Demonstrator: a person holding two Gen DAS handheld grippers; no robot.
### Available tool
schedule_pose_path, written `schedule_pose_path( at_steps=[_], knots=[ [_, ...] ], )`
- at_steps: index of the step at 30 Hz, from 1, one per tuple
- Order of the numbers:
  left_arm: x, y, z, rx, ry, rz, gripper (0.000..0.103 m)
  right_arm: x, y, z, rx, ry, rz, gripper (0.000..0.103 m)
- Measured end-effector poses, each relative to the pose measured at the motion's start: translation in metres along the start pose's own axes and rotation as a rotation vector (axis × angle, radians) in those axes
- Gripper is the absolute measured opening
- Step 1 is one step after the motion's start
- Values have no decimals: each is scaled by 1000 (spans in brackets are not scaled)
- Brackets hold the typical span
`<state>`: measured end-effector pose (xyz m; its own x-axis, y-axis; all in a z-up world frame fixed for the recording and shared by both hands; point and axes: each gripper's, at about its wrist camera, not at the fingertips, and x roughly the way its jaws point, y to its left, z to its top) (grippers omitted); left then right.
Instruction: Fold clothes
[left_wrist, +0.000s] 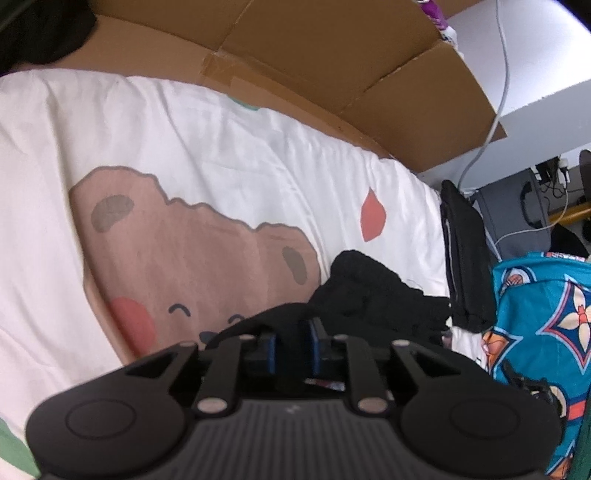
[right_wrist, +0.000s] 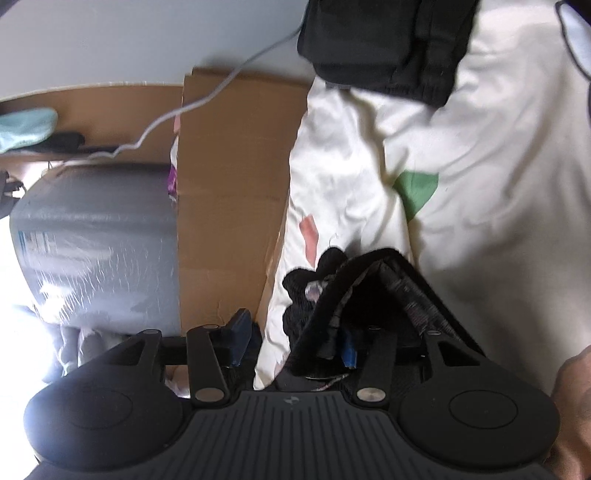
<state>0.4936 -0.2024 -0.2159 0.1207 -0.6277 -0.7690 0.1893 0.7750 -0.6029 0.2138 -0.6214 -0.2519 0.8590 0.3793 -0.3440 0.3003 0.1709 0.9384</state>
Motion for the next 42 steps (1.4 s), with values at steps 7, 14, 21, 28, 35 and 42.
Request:
schedule_pose_path(
  at_steps=[7, 14, 21, 28, 35, 42],
  knots=[
    [-9, 1, 7, -43, -50, -61, 18, 30, 6, 1, -25, 77, 20, 51],
    [-13, 5, 9, -62, -101, -67, 18, 43, 9, 16, -5, 30, 62, 51],
    [-17, 17, 11, -95, -148, -34, 19, 25, -2, 32, 62, -96, 83, 51],
    [-38, 18, 19, -70, -206, -6, 19, 19, 3, 37, 11, -126, 40, 51],
    [-36, 16, 11, 37, -148, 53, 19, 7, 11, 37, -105, -180, -95, 51],
    [-31, 20, -2, 170, -81, 170, 19, 12, 17, 35, -185, -133, -175, 52]
  ],
)
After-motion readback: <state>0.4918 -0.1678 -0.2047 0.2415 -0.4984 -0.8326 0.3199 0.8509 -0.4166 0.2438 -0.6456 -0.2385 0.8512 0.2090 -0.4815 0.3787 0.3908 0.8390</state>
